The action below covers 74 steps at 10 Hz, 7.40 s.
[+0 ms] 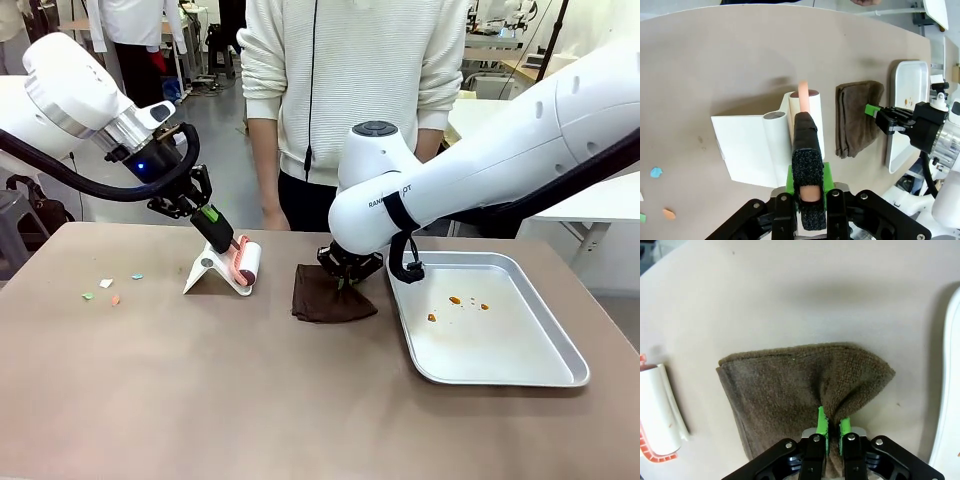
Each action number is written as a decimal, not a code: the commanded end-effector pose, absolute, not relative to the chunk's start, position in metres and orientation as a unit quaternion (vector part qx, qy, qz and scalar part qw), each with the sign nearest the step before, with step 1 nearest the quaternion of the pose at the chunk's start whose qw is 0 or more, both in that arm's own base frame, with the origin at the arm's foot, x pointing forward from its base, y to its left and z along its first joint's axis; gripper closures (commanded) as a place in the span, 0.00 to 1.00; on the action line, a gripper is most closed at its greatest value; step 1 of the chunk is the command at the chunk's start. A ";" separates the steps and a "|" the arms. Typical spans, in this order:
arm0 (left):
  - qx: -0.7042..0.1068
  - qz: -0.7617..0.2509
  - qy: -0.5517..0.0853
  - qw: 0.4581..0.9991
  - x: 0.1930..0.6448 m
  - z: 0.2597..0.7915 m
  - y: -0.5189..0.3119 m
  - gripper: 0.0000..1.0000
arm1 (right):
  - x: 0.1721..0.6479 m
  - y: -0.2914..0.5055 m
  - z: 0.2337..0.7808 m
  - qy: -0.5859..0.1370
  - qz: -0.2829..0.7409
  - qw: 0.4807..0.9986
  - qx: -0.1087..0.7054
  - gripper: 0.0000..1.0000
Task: Clean the surface of the table.
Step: Hold the Lint Roller with your left hand and the towel with your right hand, then if a person points to the right, clean the right side of the table with your right hand, and if they point to the left, clean the left side with your left hand.
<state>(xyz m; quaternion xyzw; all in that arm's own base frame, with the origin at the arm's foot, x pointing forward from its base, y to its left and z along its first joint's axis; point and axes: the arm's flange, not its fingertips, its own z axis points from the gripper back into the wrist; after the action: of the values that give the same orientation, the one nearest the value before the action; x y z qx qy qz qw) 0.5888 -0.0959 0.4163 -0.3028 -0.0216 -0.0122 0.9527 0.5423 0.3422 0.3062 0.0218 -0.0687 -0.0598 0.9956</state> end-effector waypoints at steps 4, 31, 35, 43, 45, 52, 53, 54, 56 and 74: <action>-0.313 -0.024 -0.034 0.949 0.580 0.425 -0.101 1.00 | 0.544 0.329 0.302 -0.037 -0.070 0.996 0.044 1.00; -0.656 -0.053 -0.191 0.728 0.346 0.351 0.283 1.00 | 0.338 -0.160 0.323 -0.147 -0.219 0.655 0.708 1.00; -0.650 -0.052 -0.196 0.733 0.344 0.343 0.280 1.00 | 0.332 -0.154 0.320 -0.131 -0.233 0.667 0.695 1.00; -0.650 -0.052 -0.196 0.733 0.344 0.343 0.280 1.00 | 0.332 -0.154 0.320 -0.131 -0.233 0.667 0.695 1.00; -0.650 -0.052 -0.196 0.733 0.344 0.343 0.280 1.00 | 0.332 -0.154 0.320 -0.131 -0.233 0.667 0.695 1.00; -0.650 -0.052 -0.196 0.733 0.344 0.343 0.280 1.00 | 0.332 -0.154 0.320 -0.131 -0.233 0.667 0.695 1.00; -0.650 -0.052 -0.196 0.733 0.344 0.343 0.280 1.00 | 0.332 -0.154 0.320 -0.131 -0.233 0.667 0.695 1.00; -0.650 -0.052 -0.196 0.733 0.344 0.343 0.280 1.00 | 0.332 -0.154 0.320 -0.131 -0.233 0.667 0.695 1.00; -0.650 -0.052 -0.196 0.733 0.344 0.343 0.280 1.00 | 0.333 -0.154 0.313 -0.133 -0.230 0.664 0.699 0.91; -0.650 -0.052 -0.196 0.733 0.344 0.343 0.280 1.00 | 0.519 0.002 0.320 -0.047 -0.199 0.958 0.202 0.91</action>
<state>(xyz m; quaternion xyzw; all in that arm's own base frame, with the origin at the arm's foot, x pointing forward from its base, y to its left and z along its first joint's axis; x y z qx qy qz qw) 0.3466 0.2826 0.3394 -0.6509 -0.1890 -0.0466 0.7338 0.5083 -0.0027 0.3173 0.2023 -0.0547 -0.1889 0.9594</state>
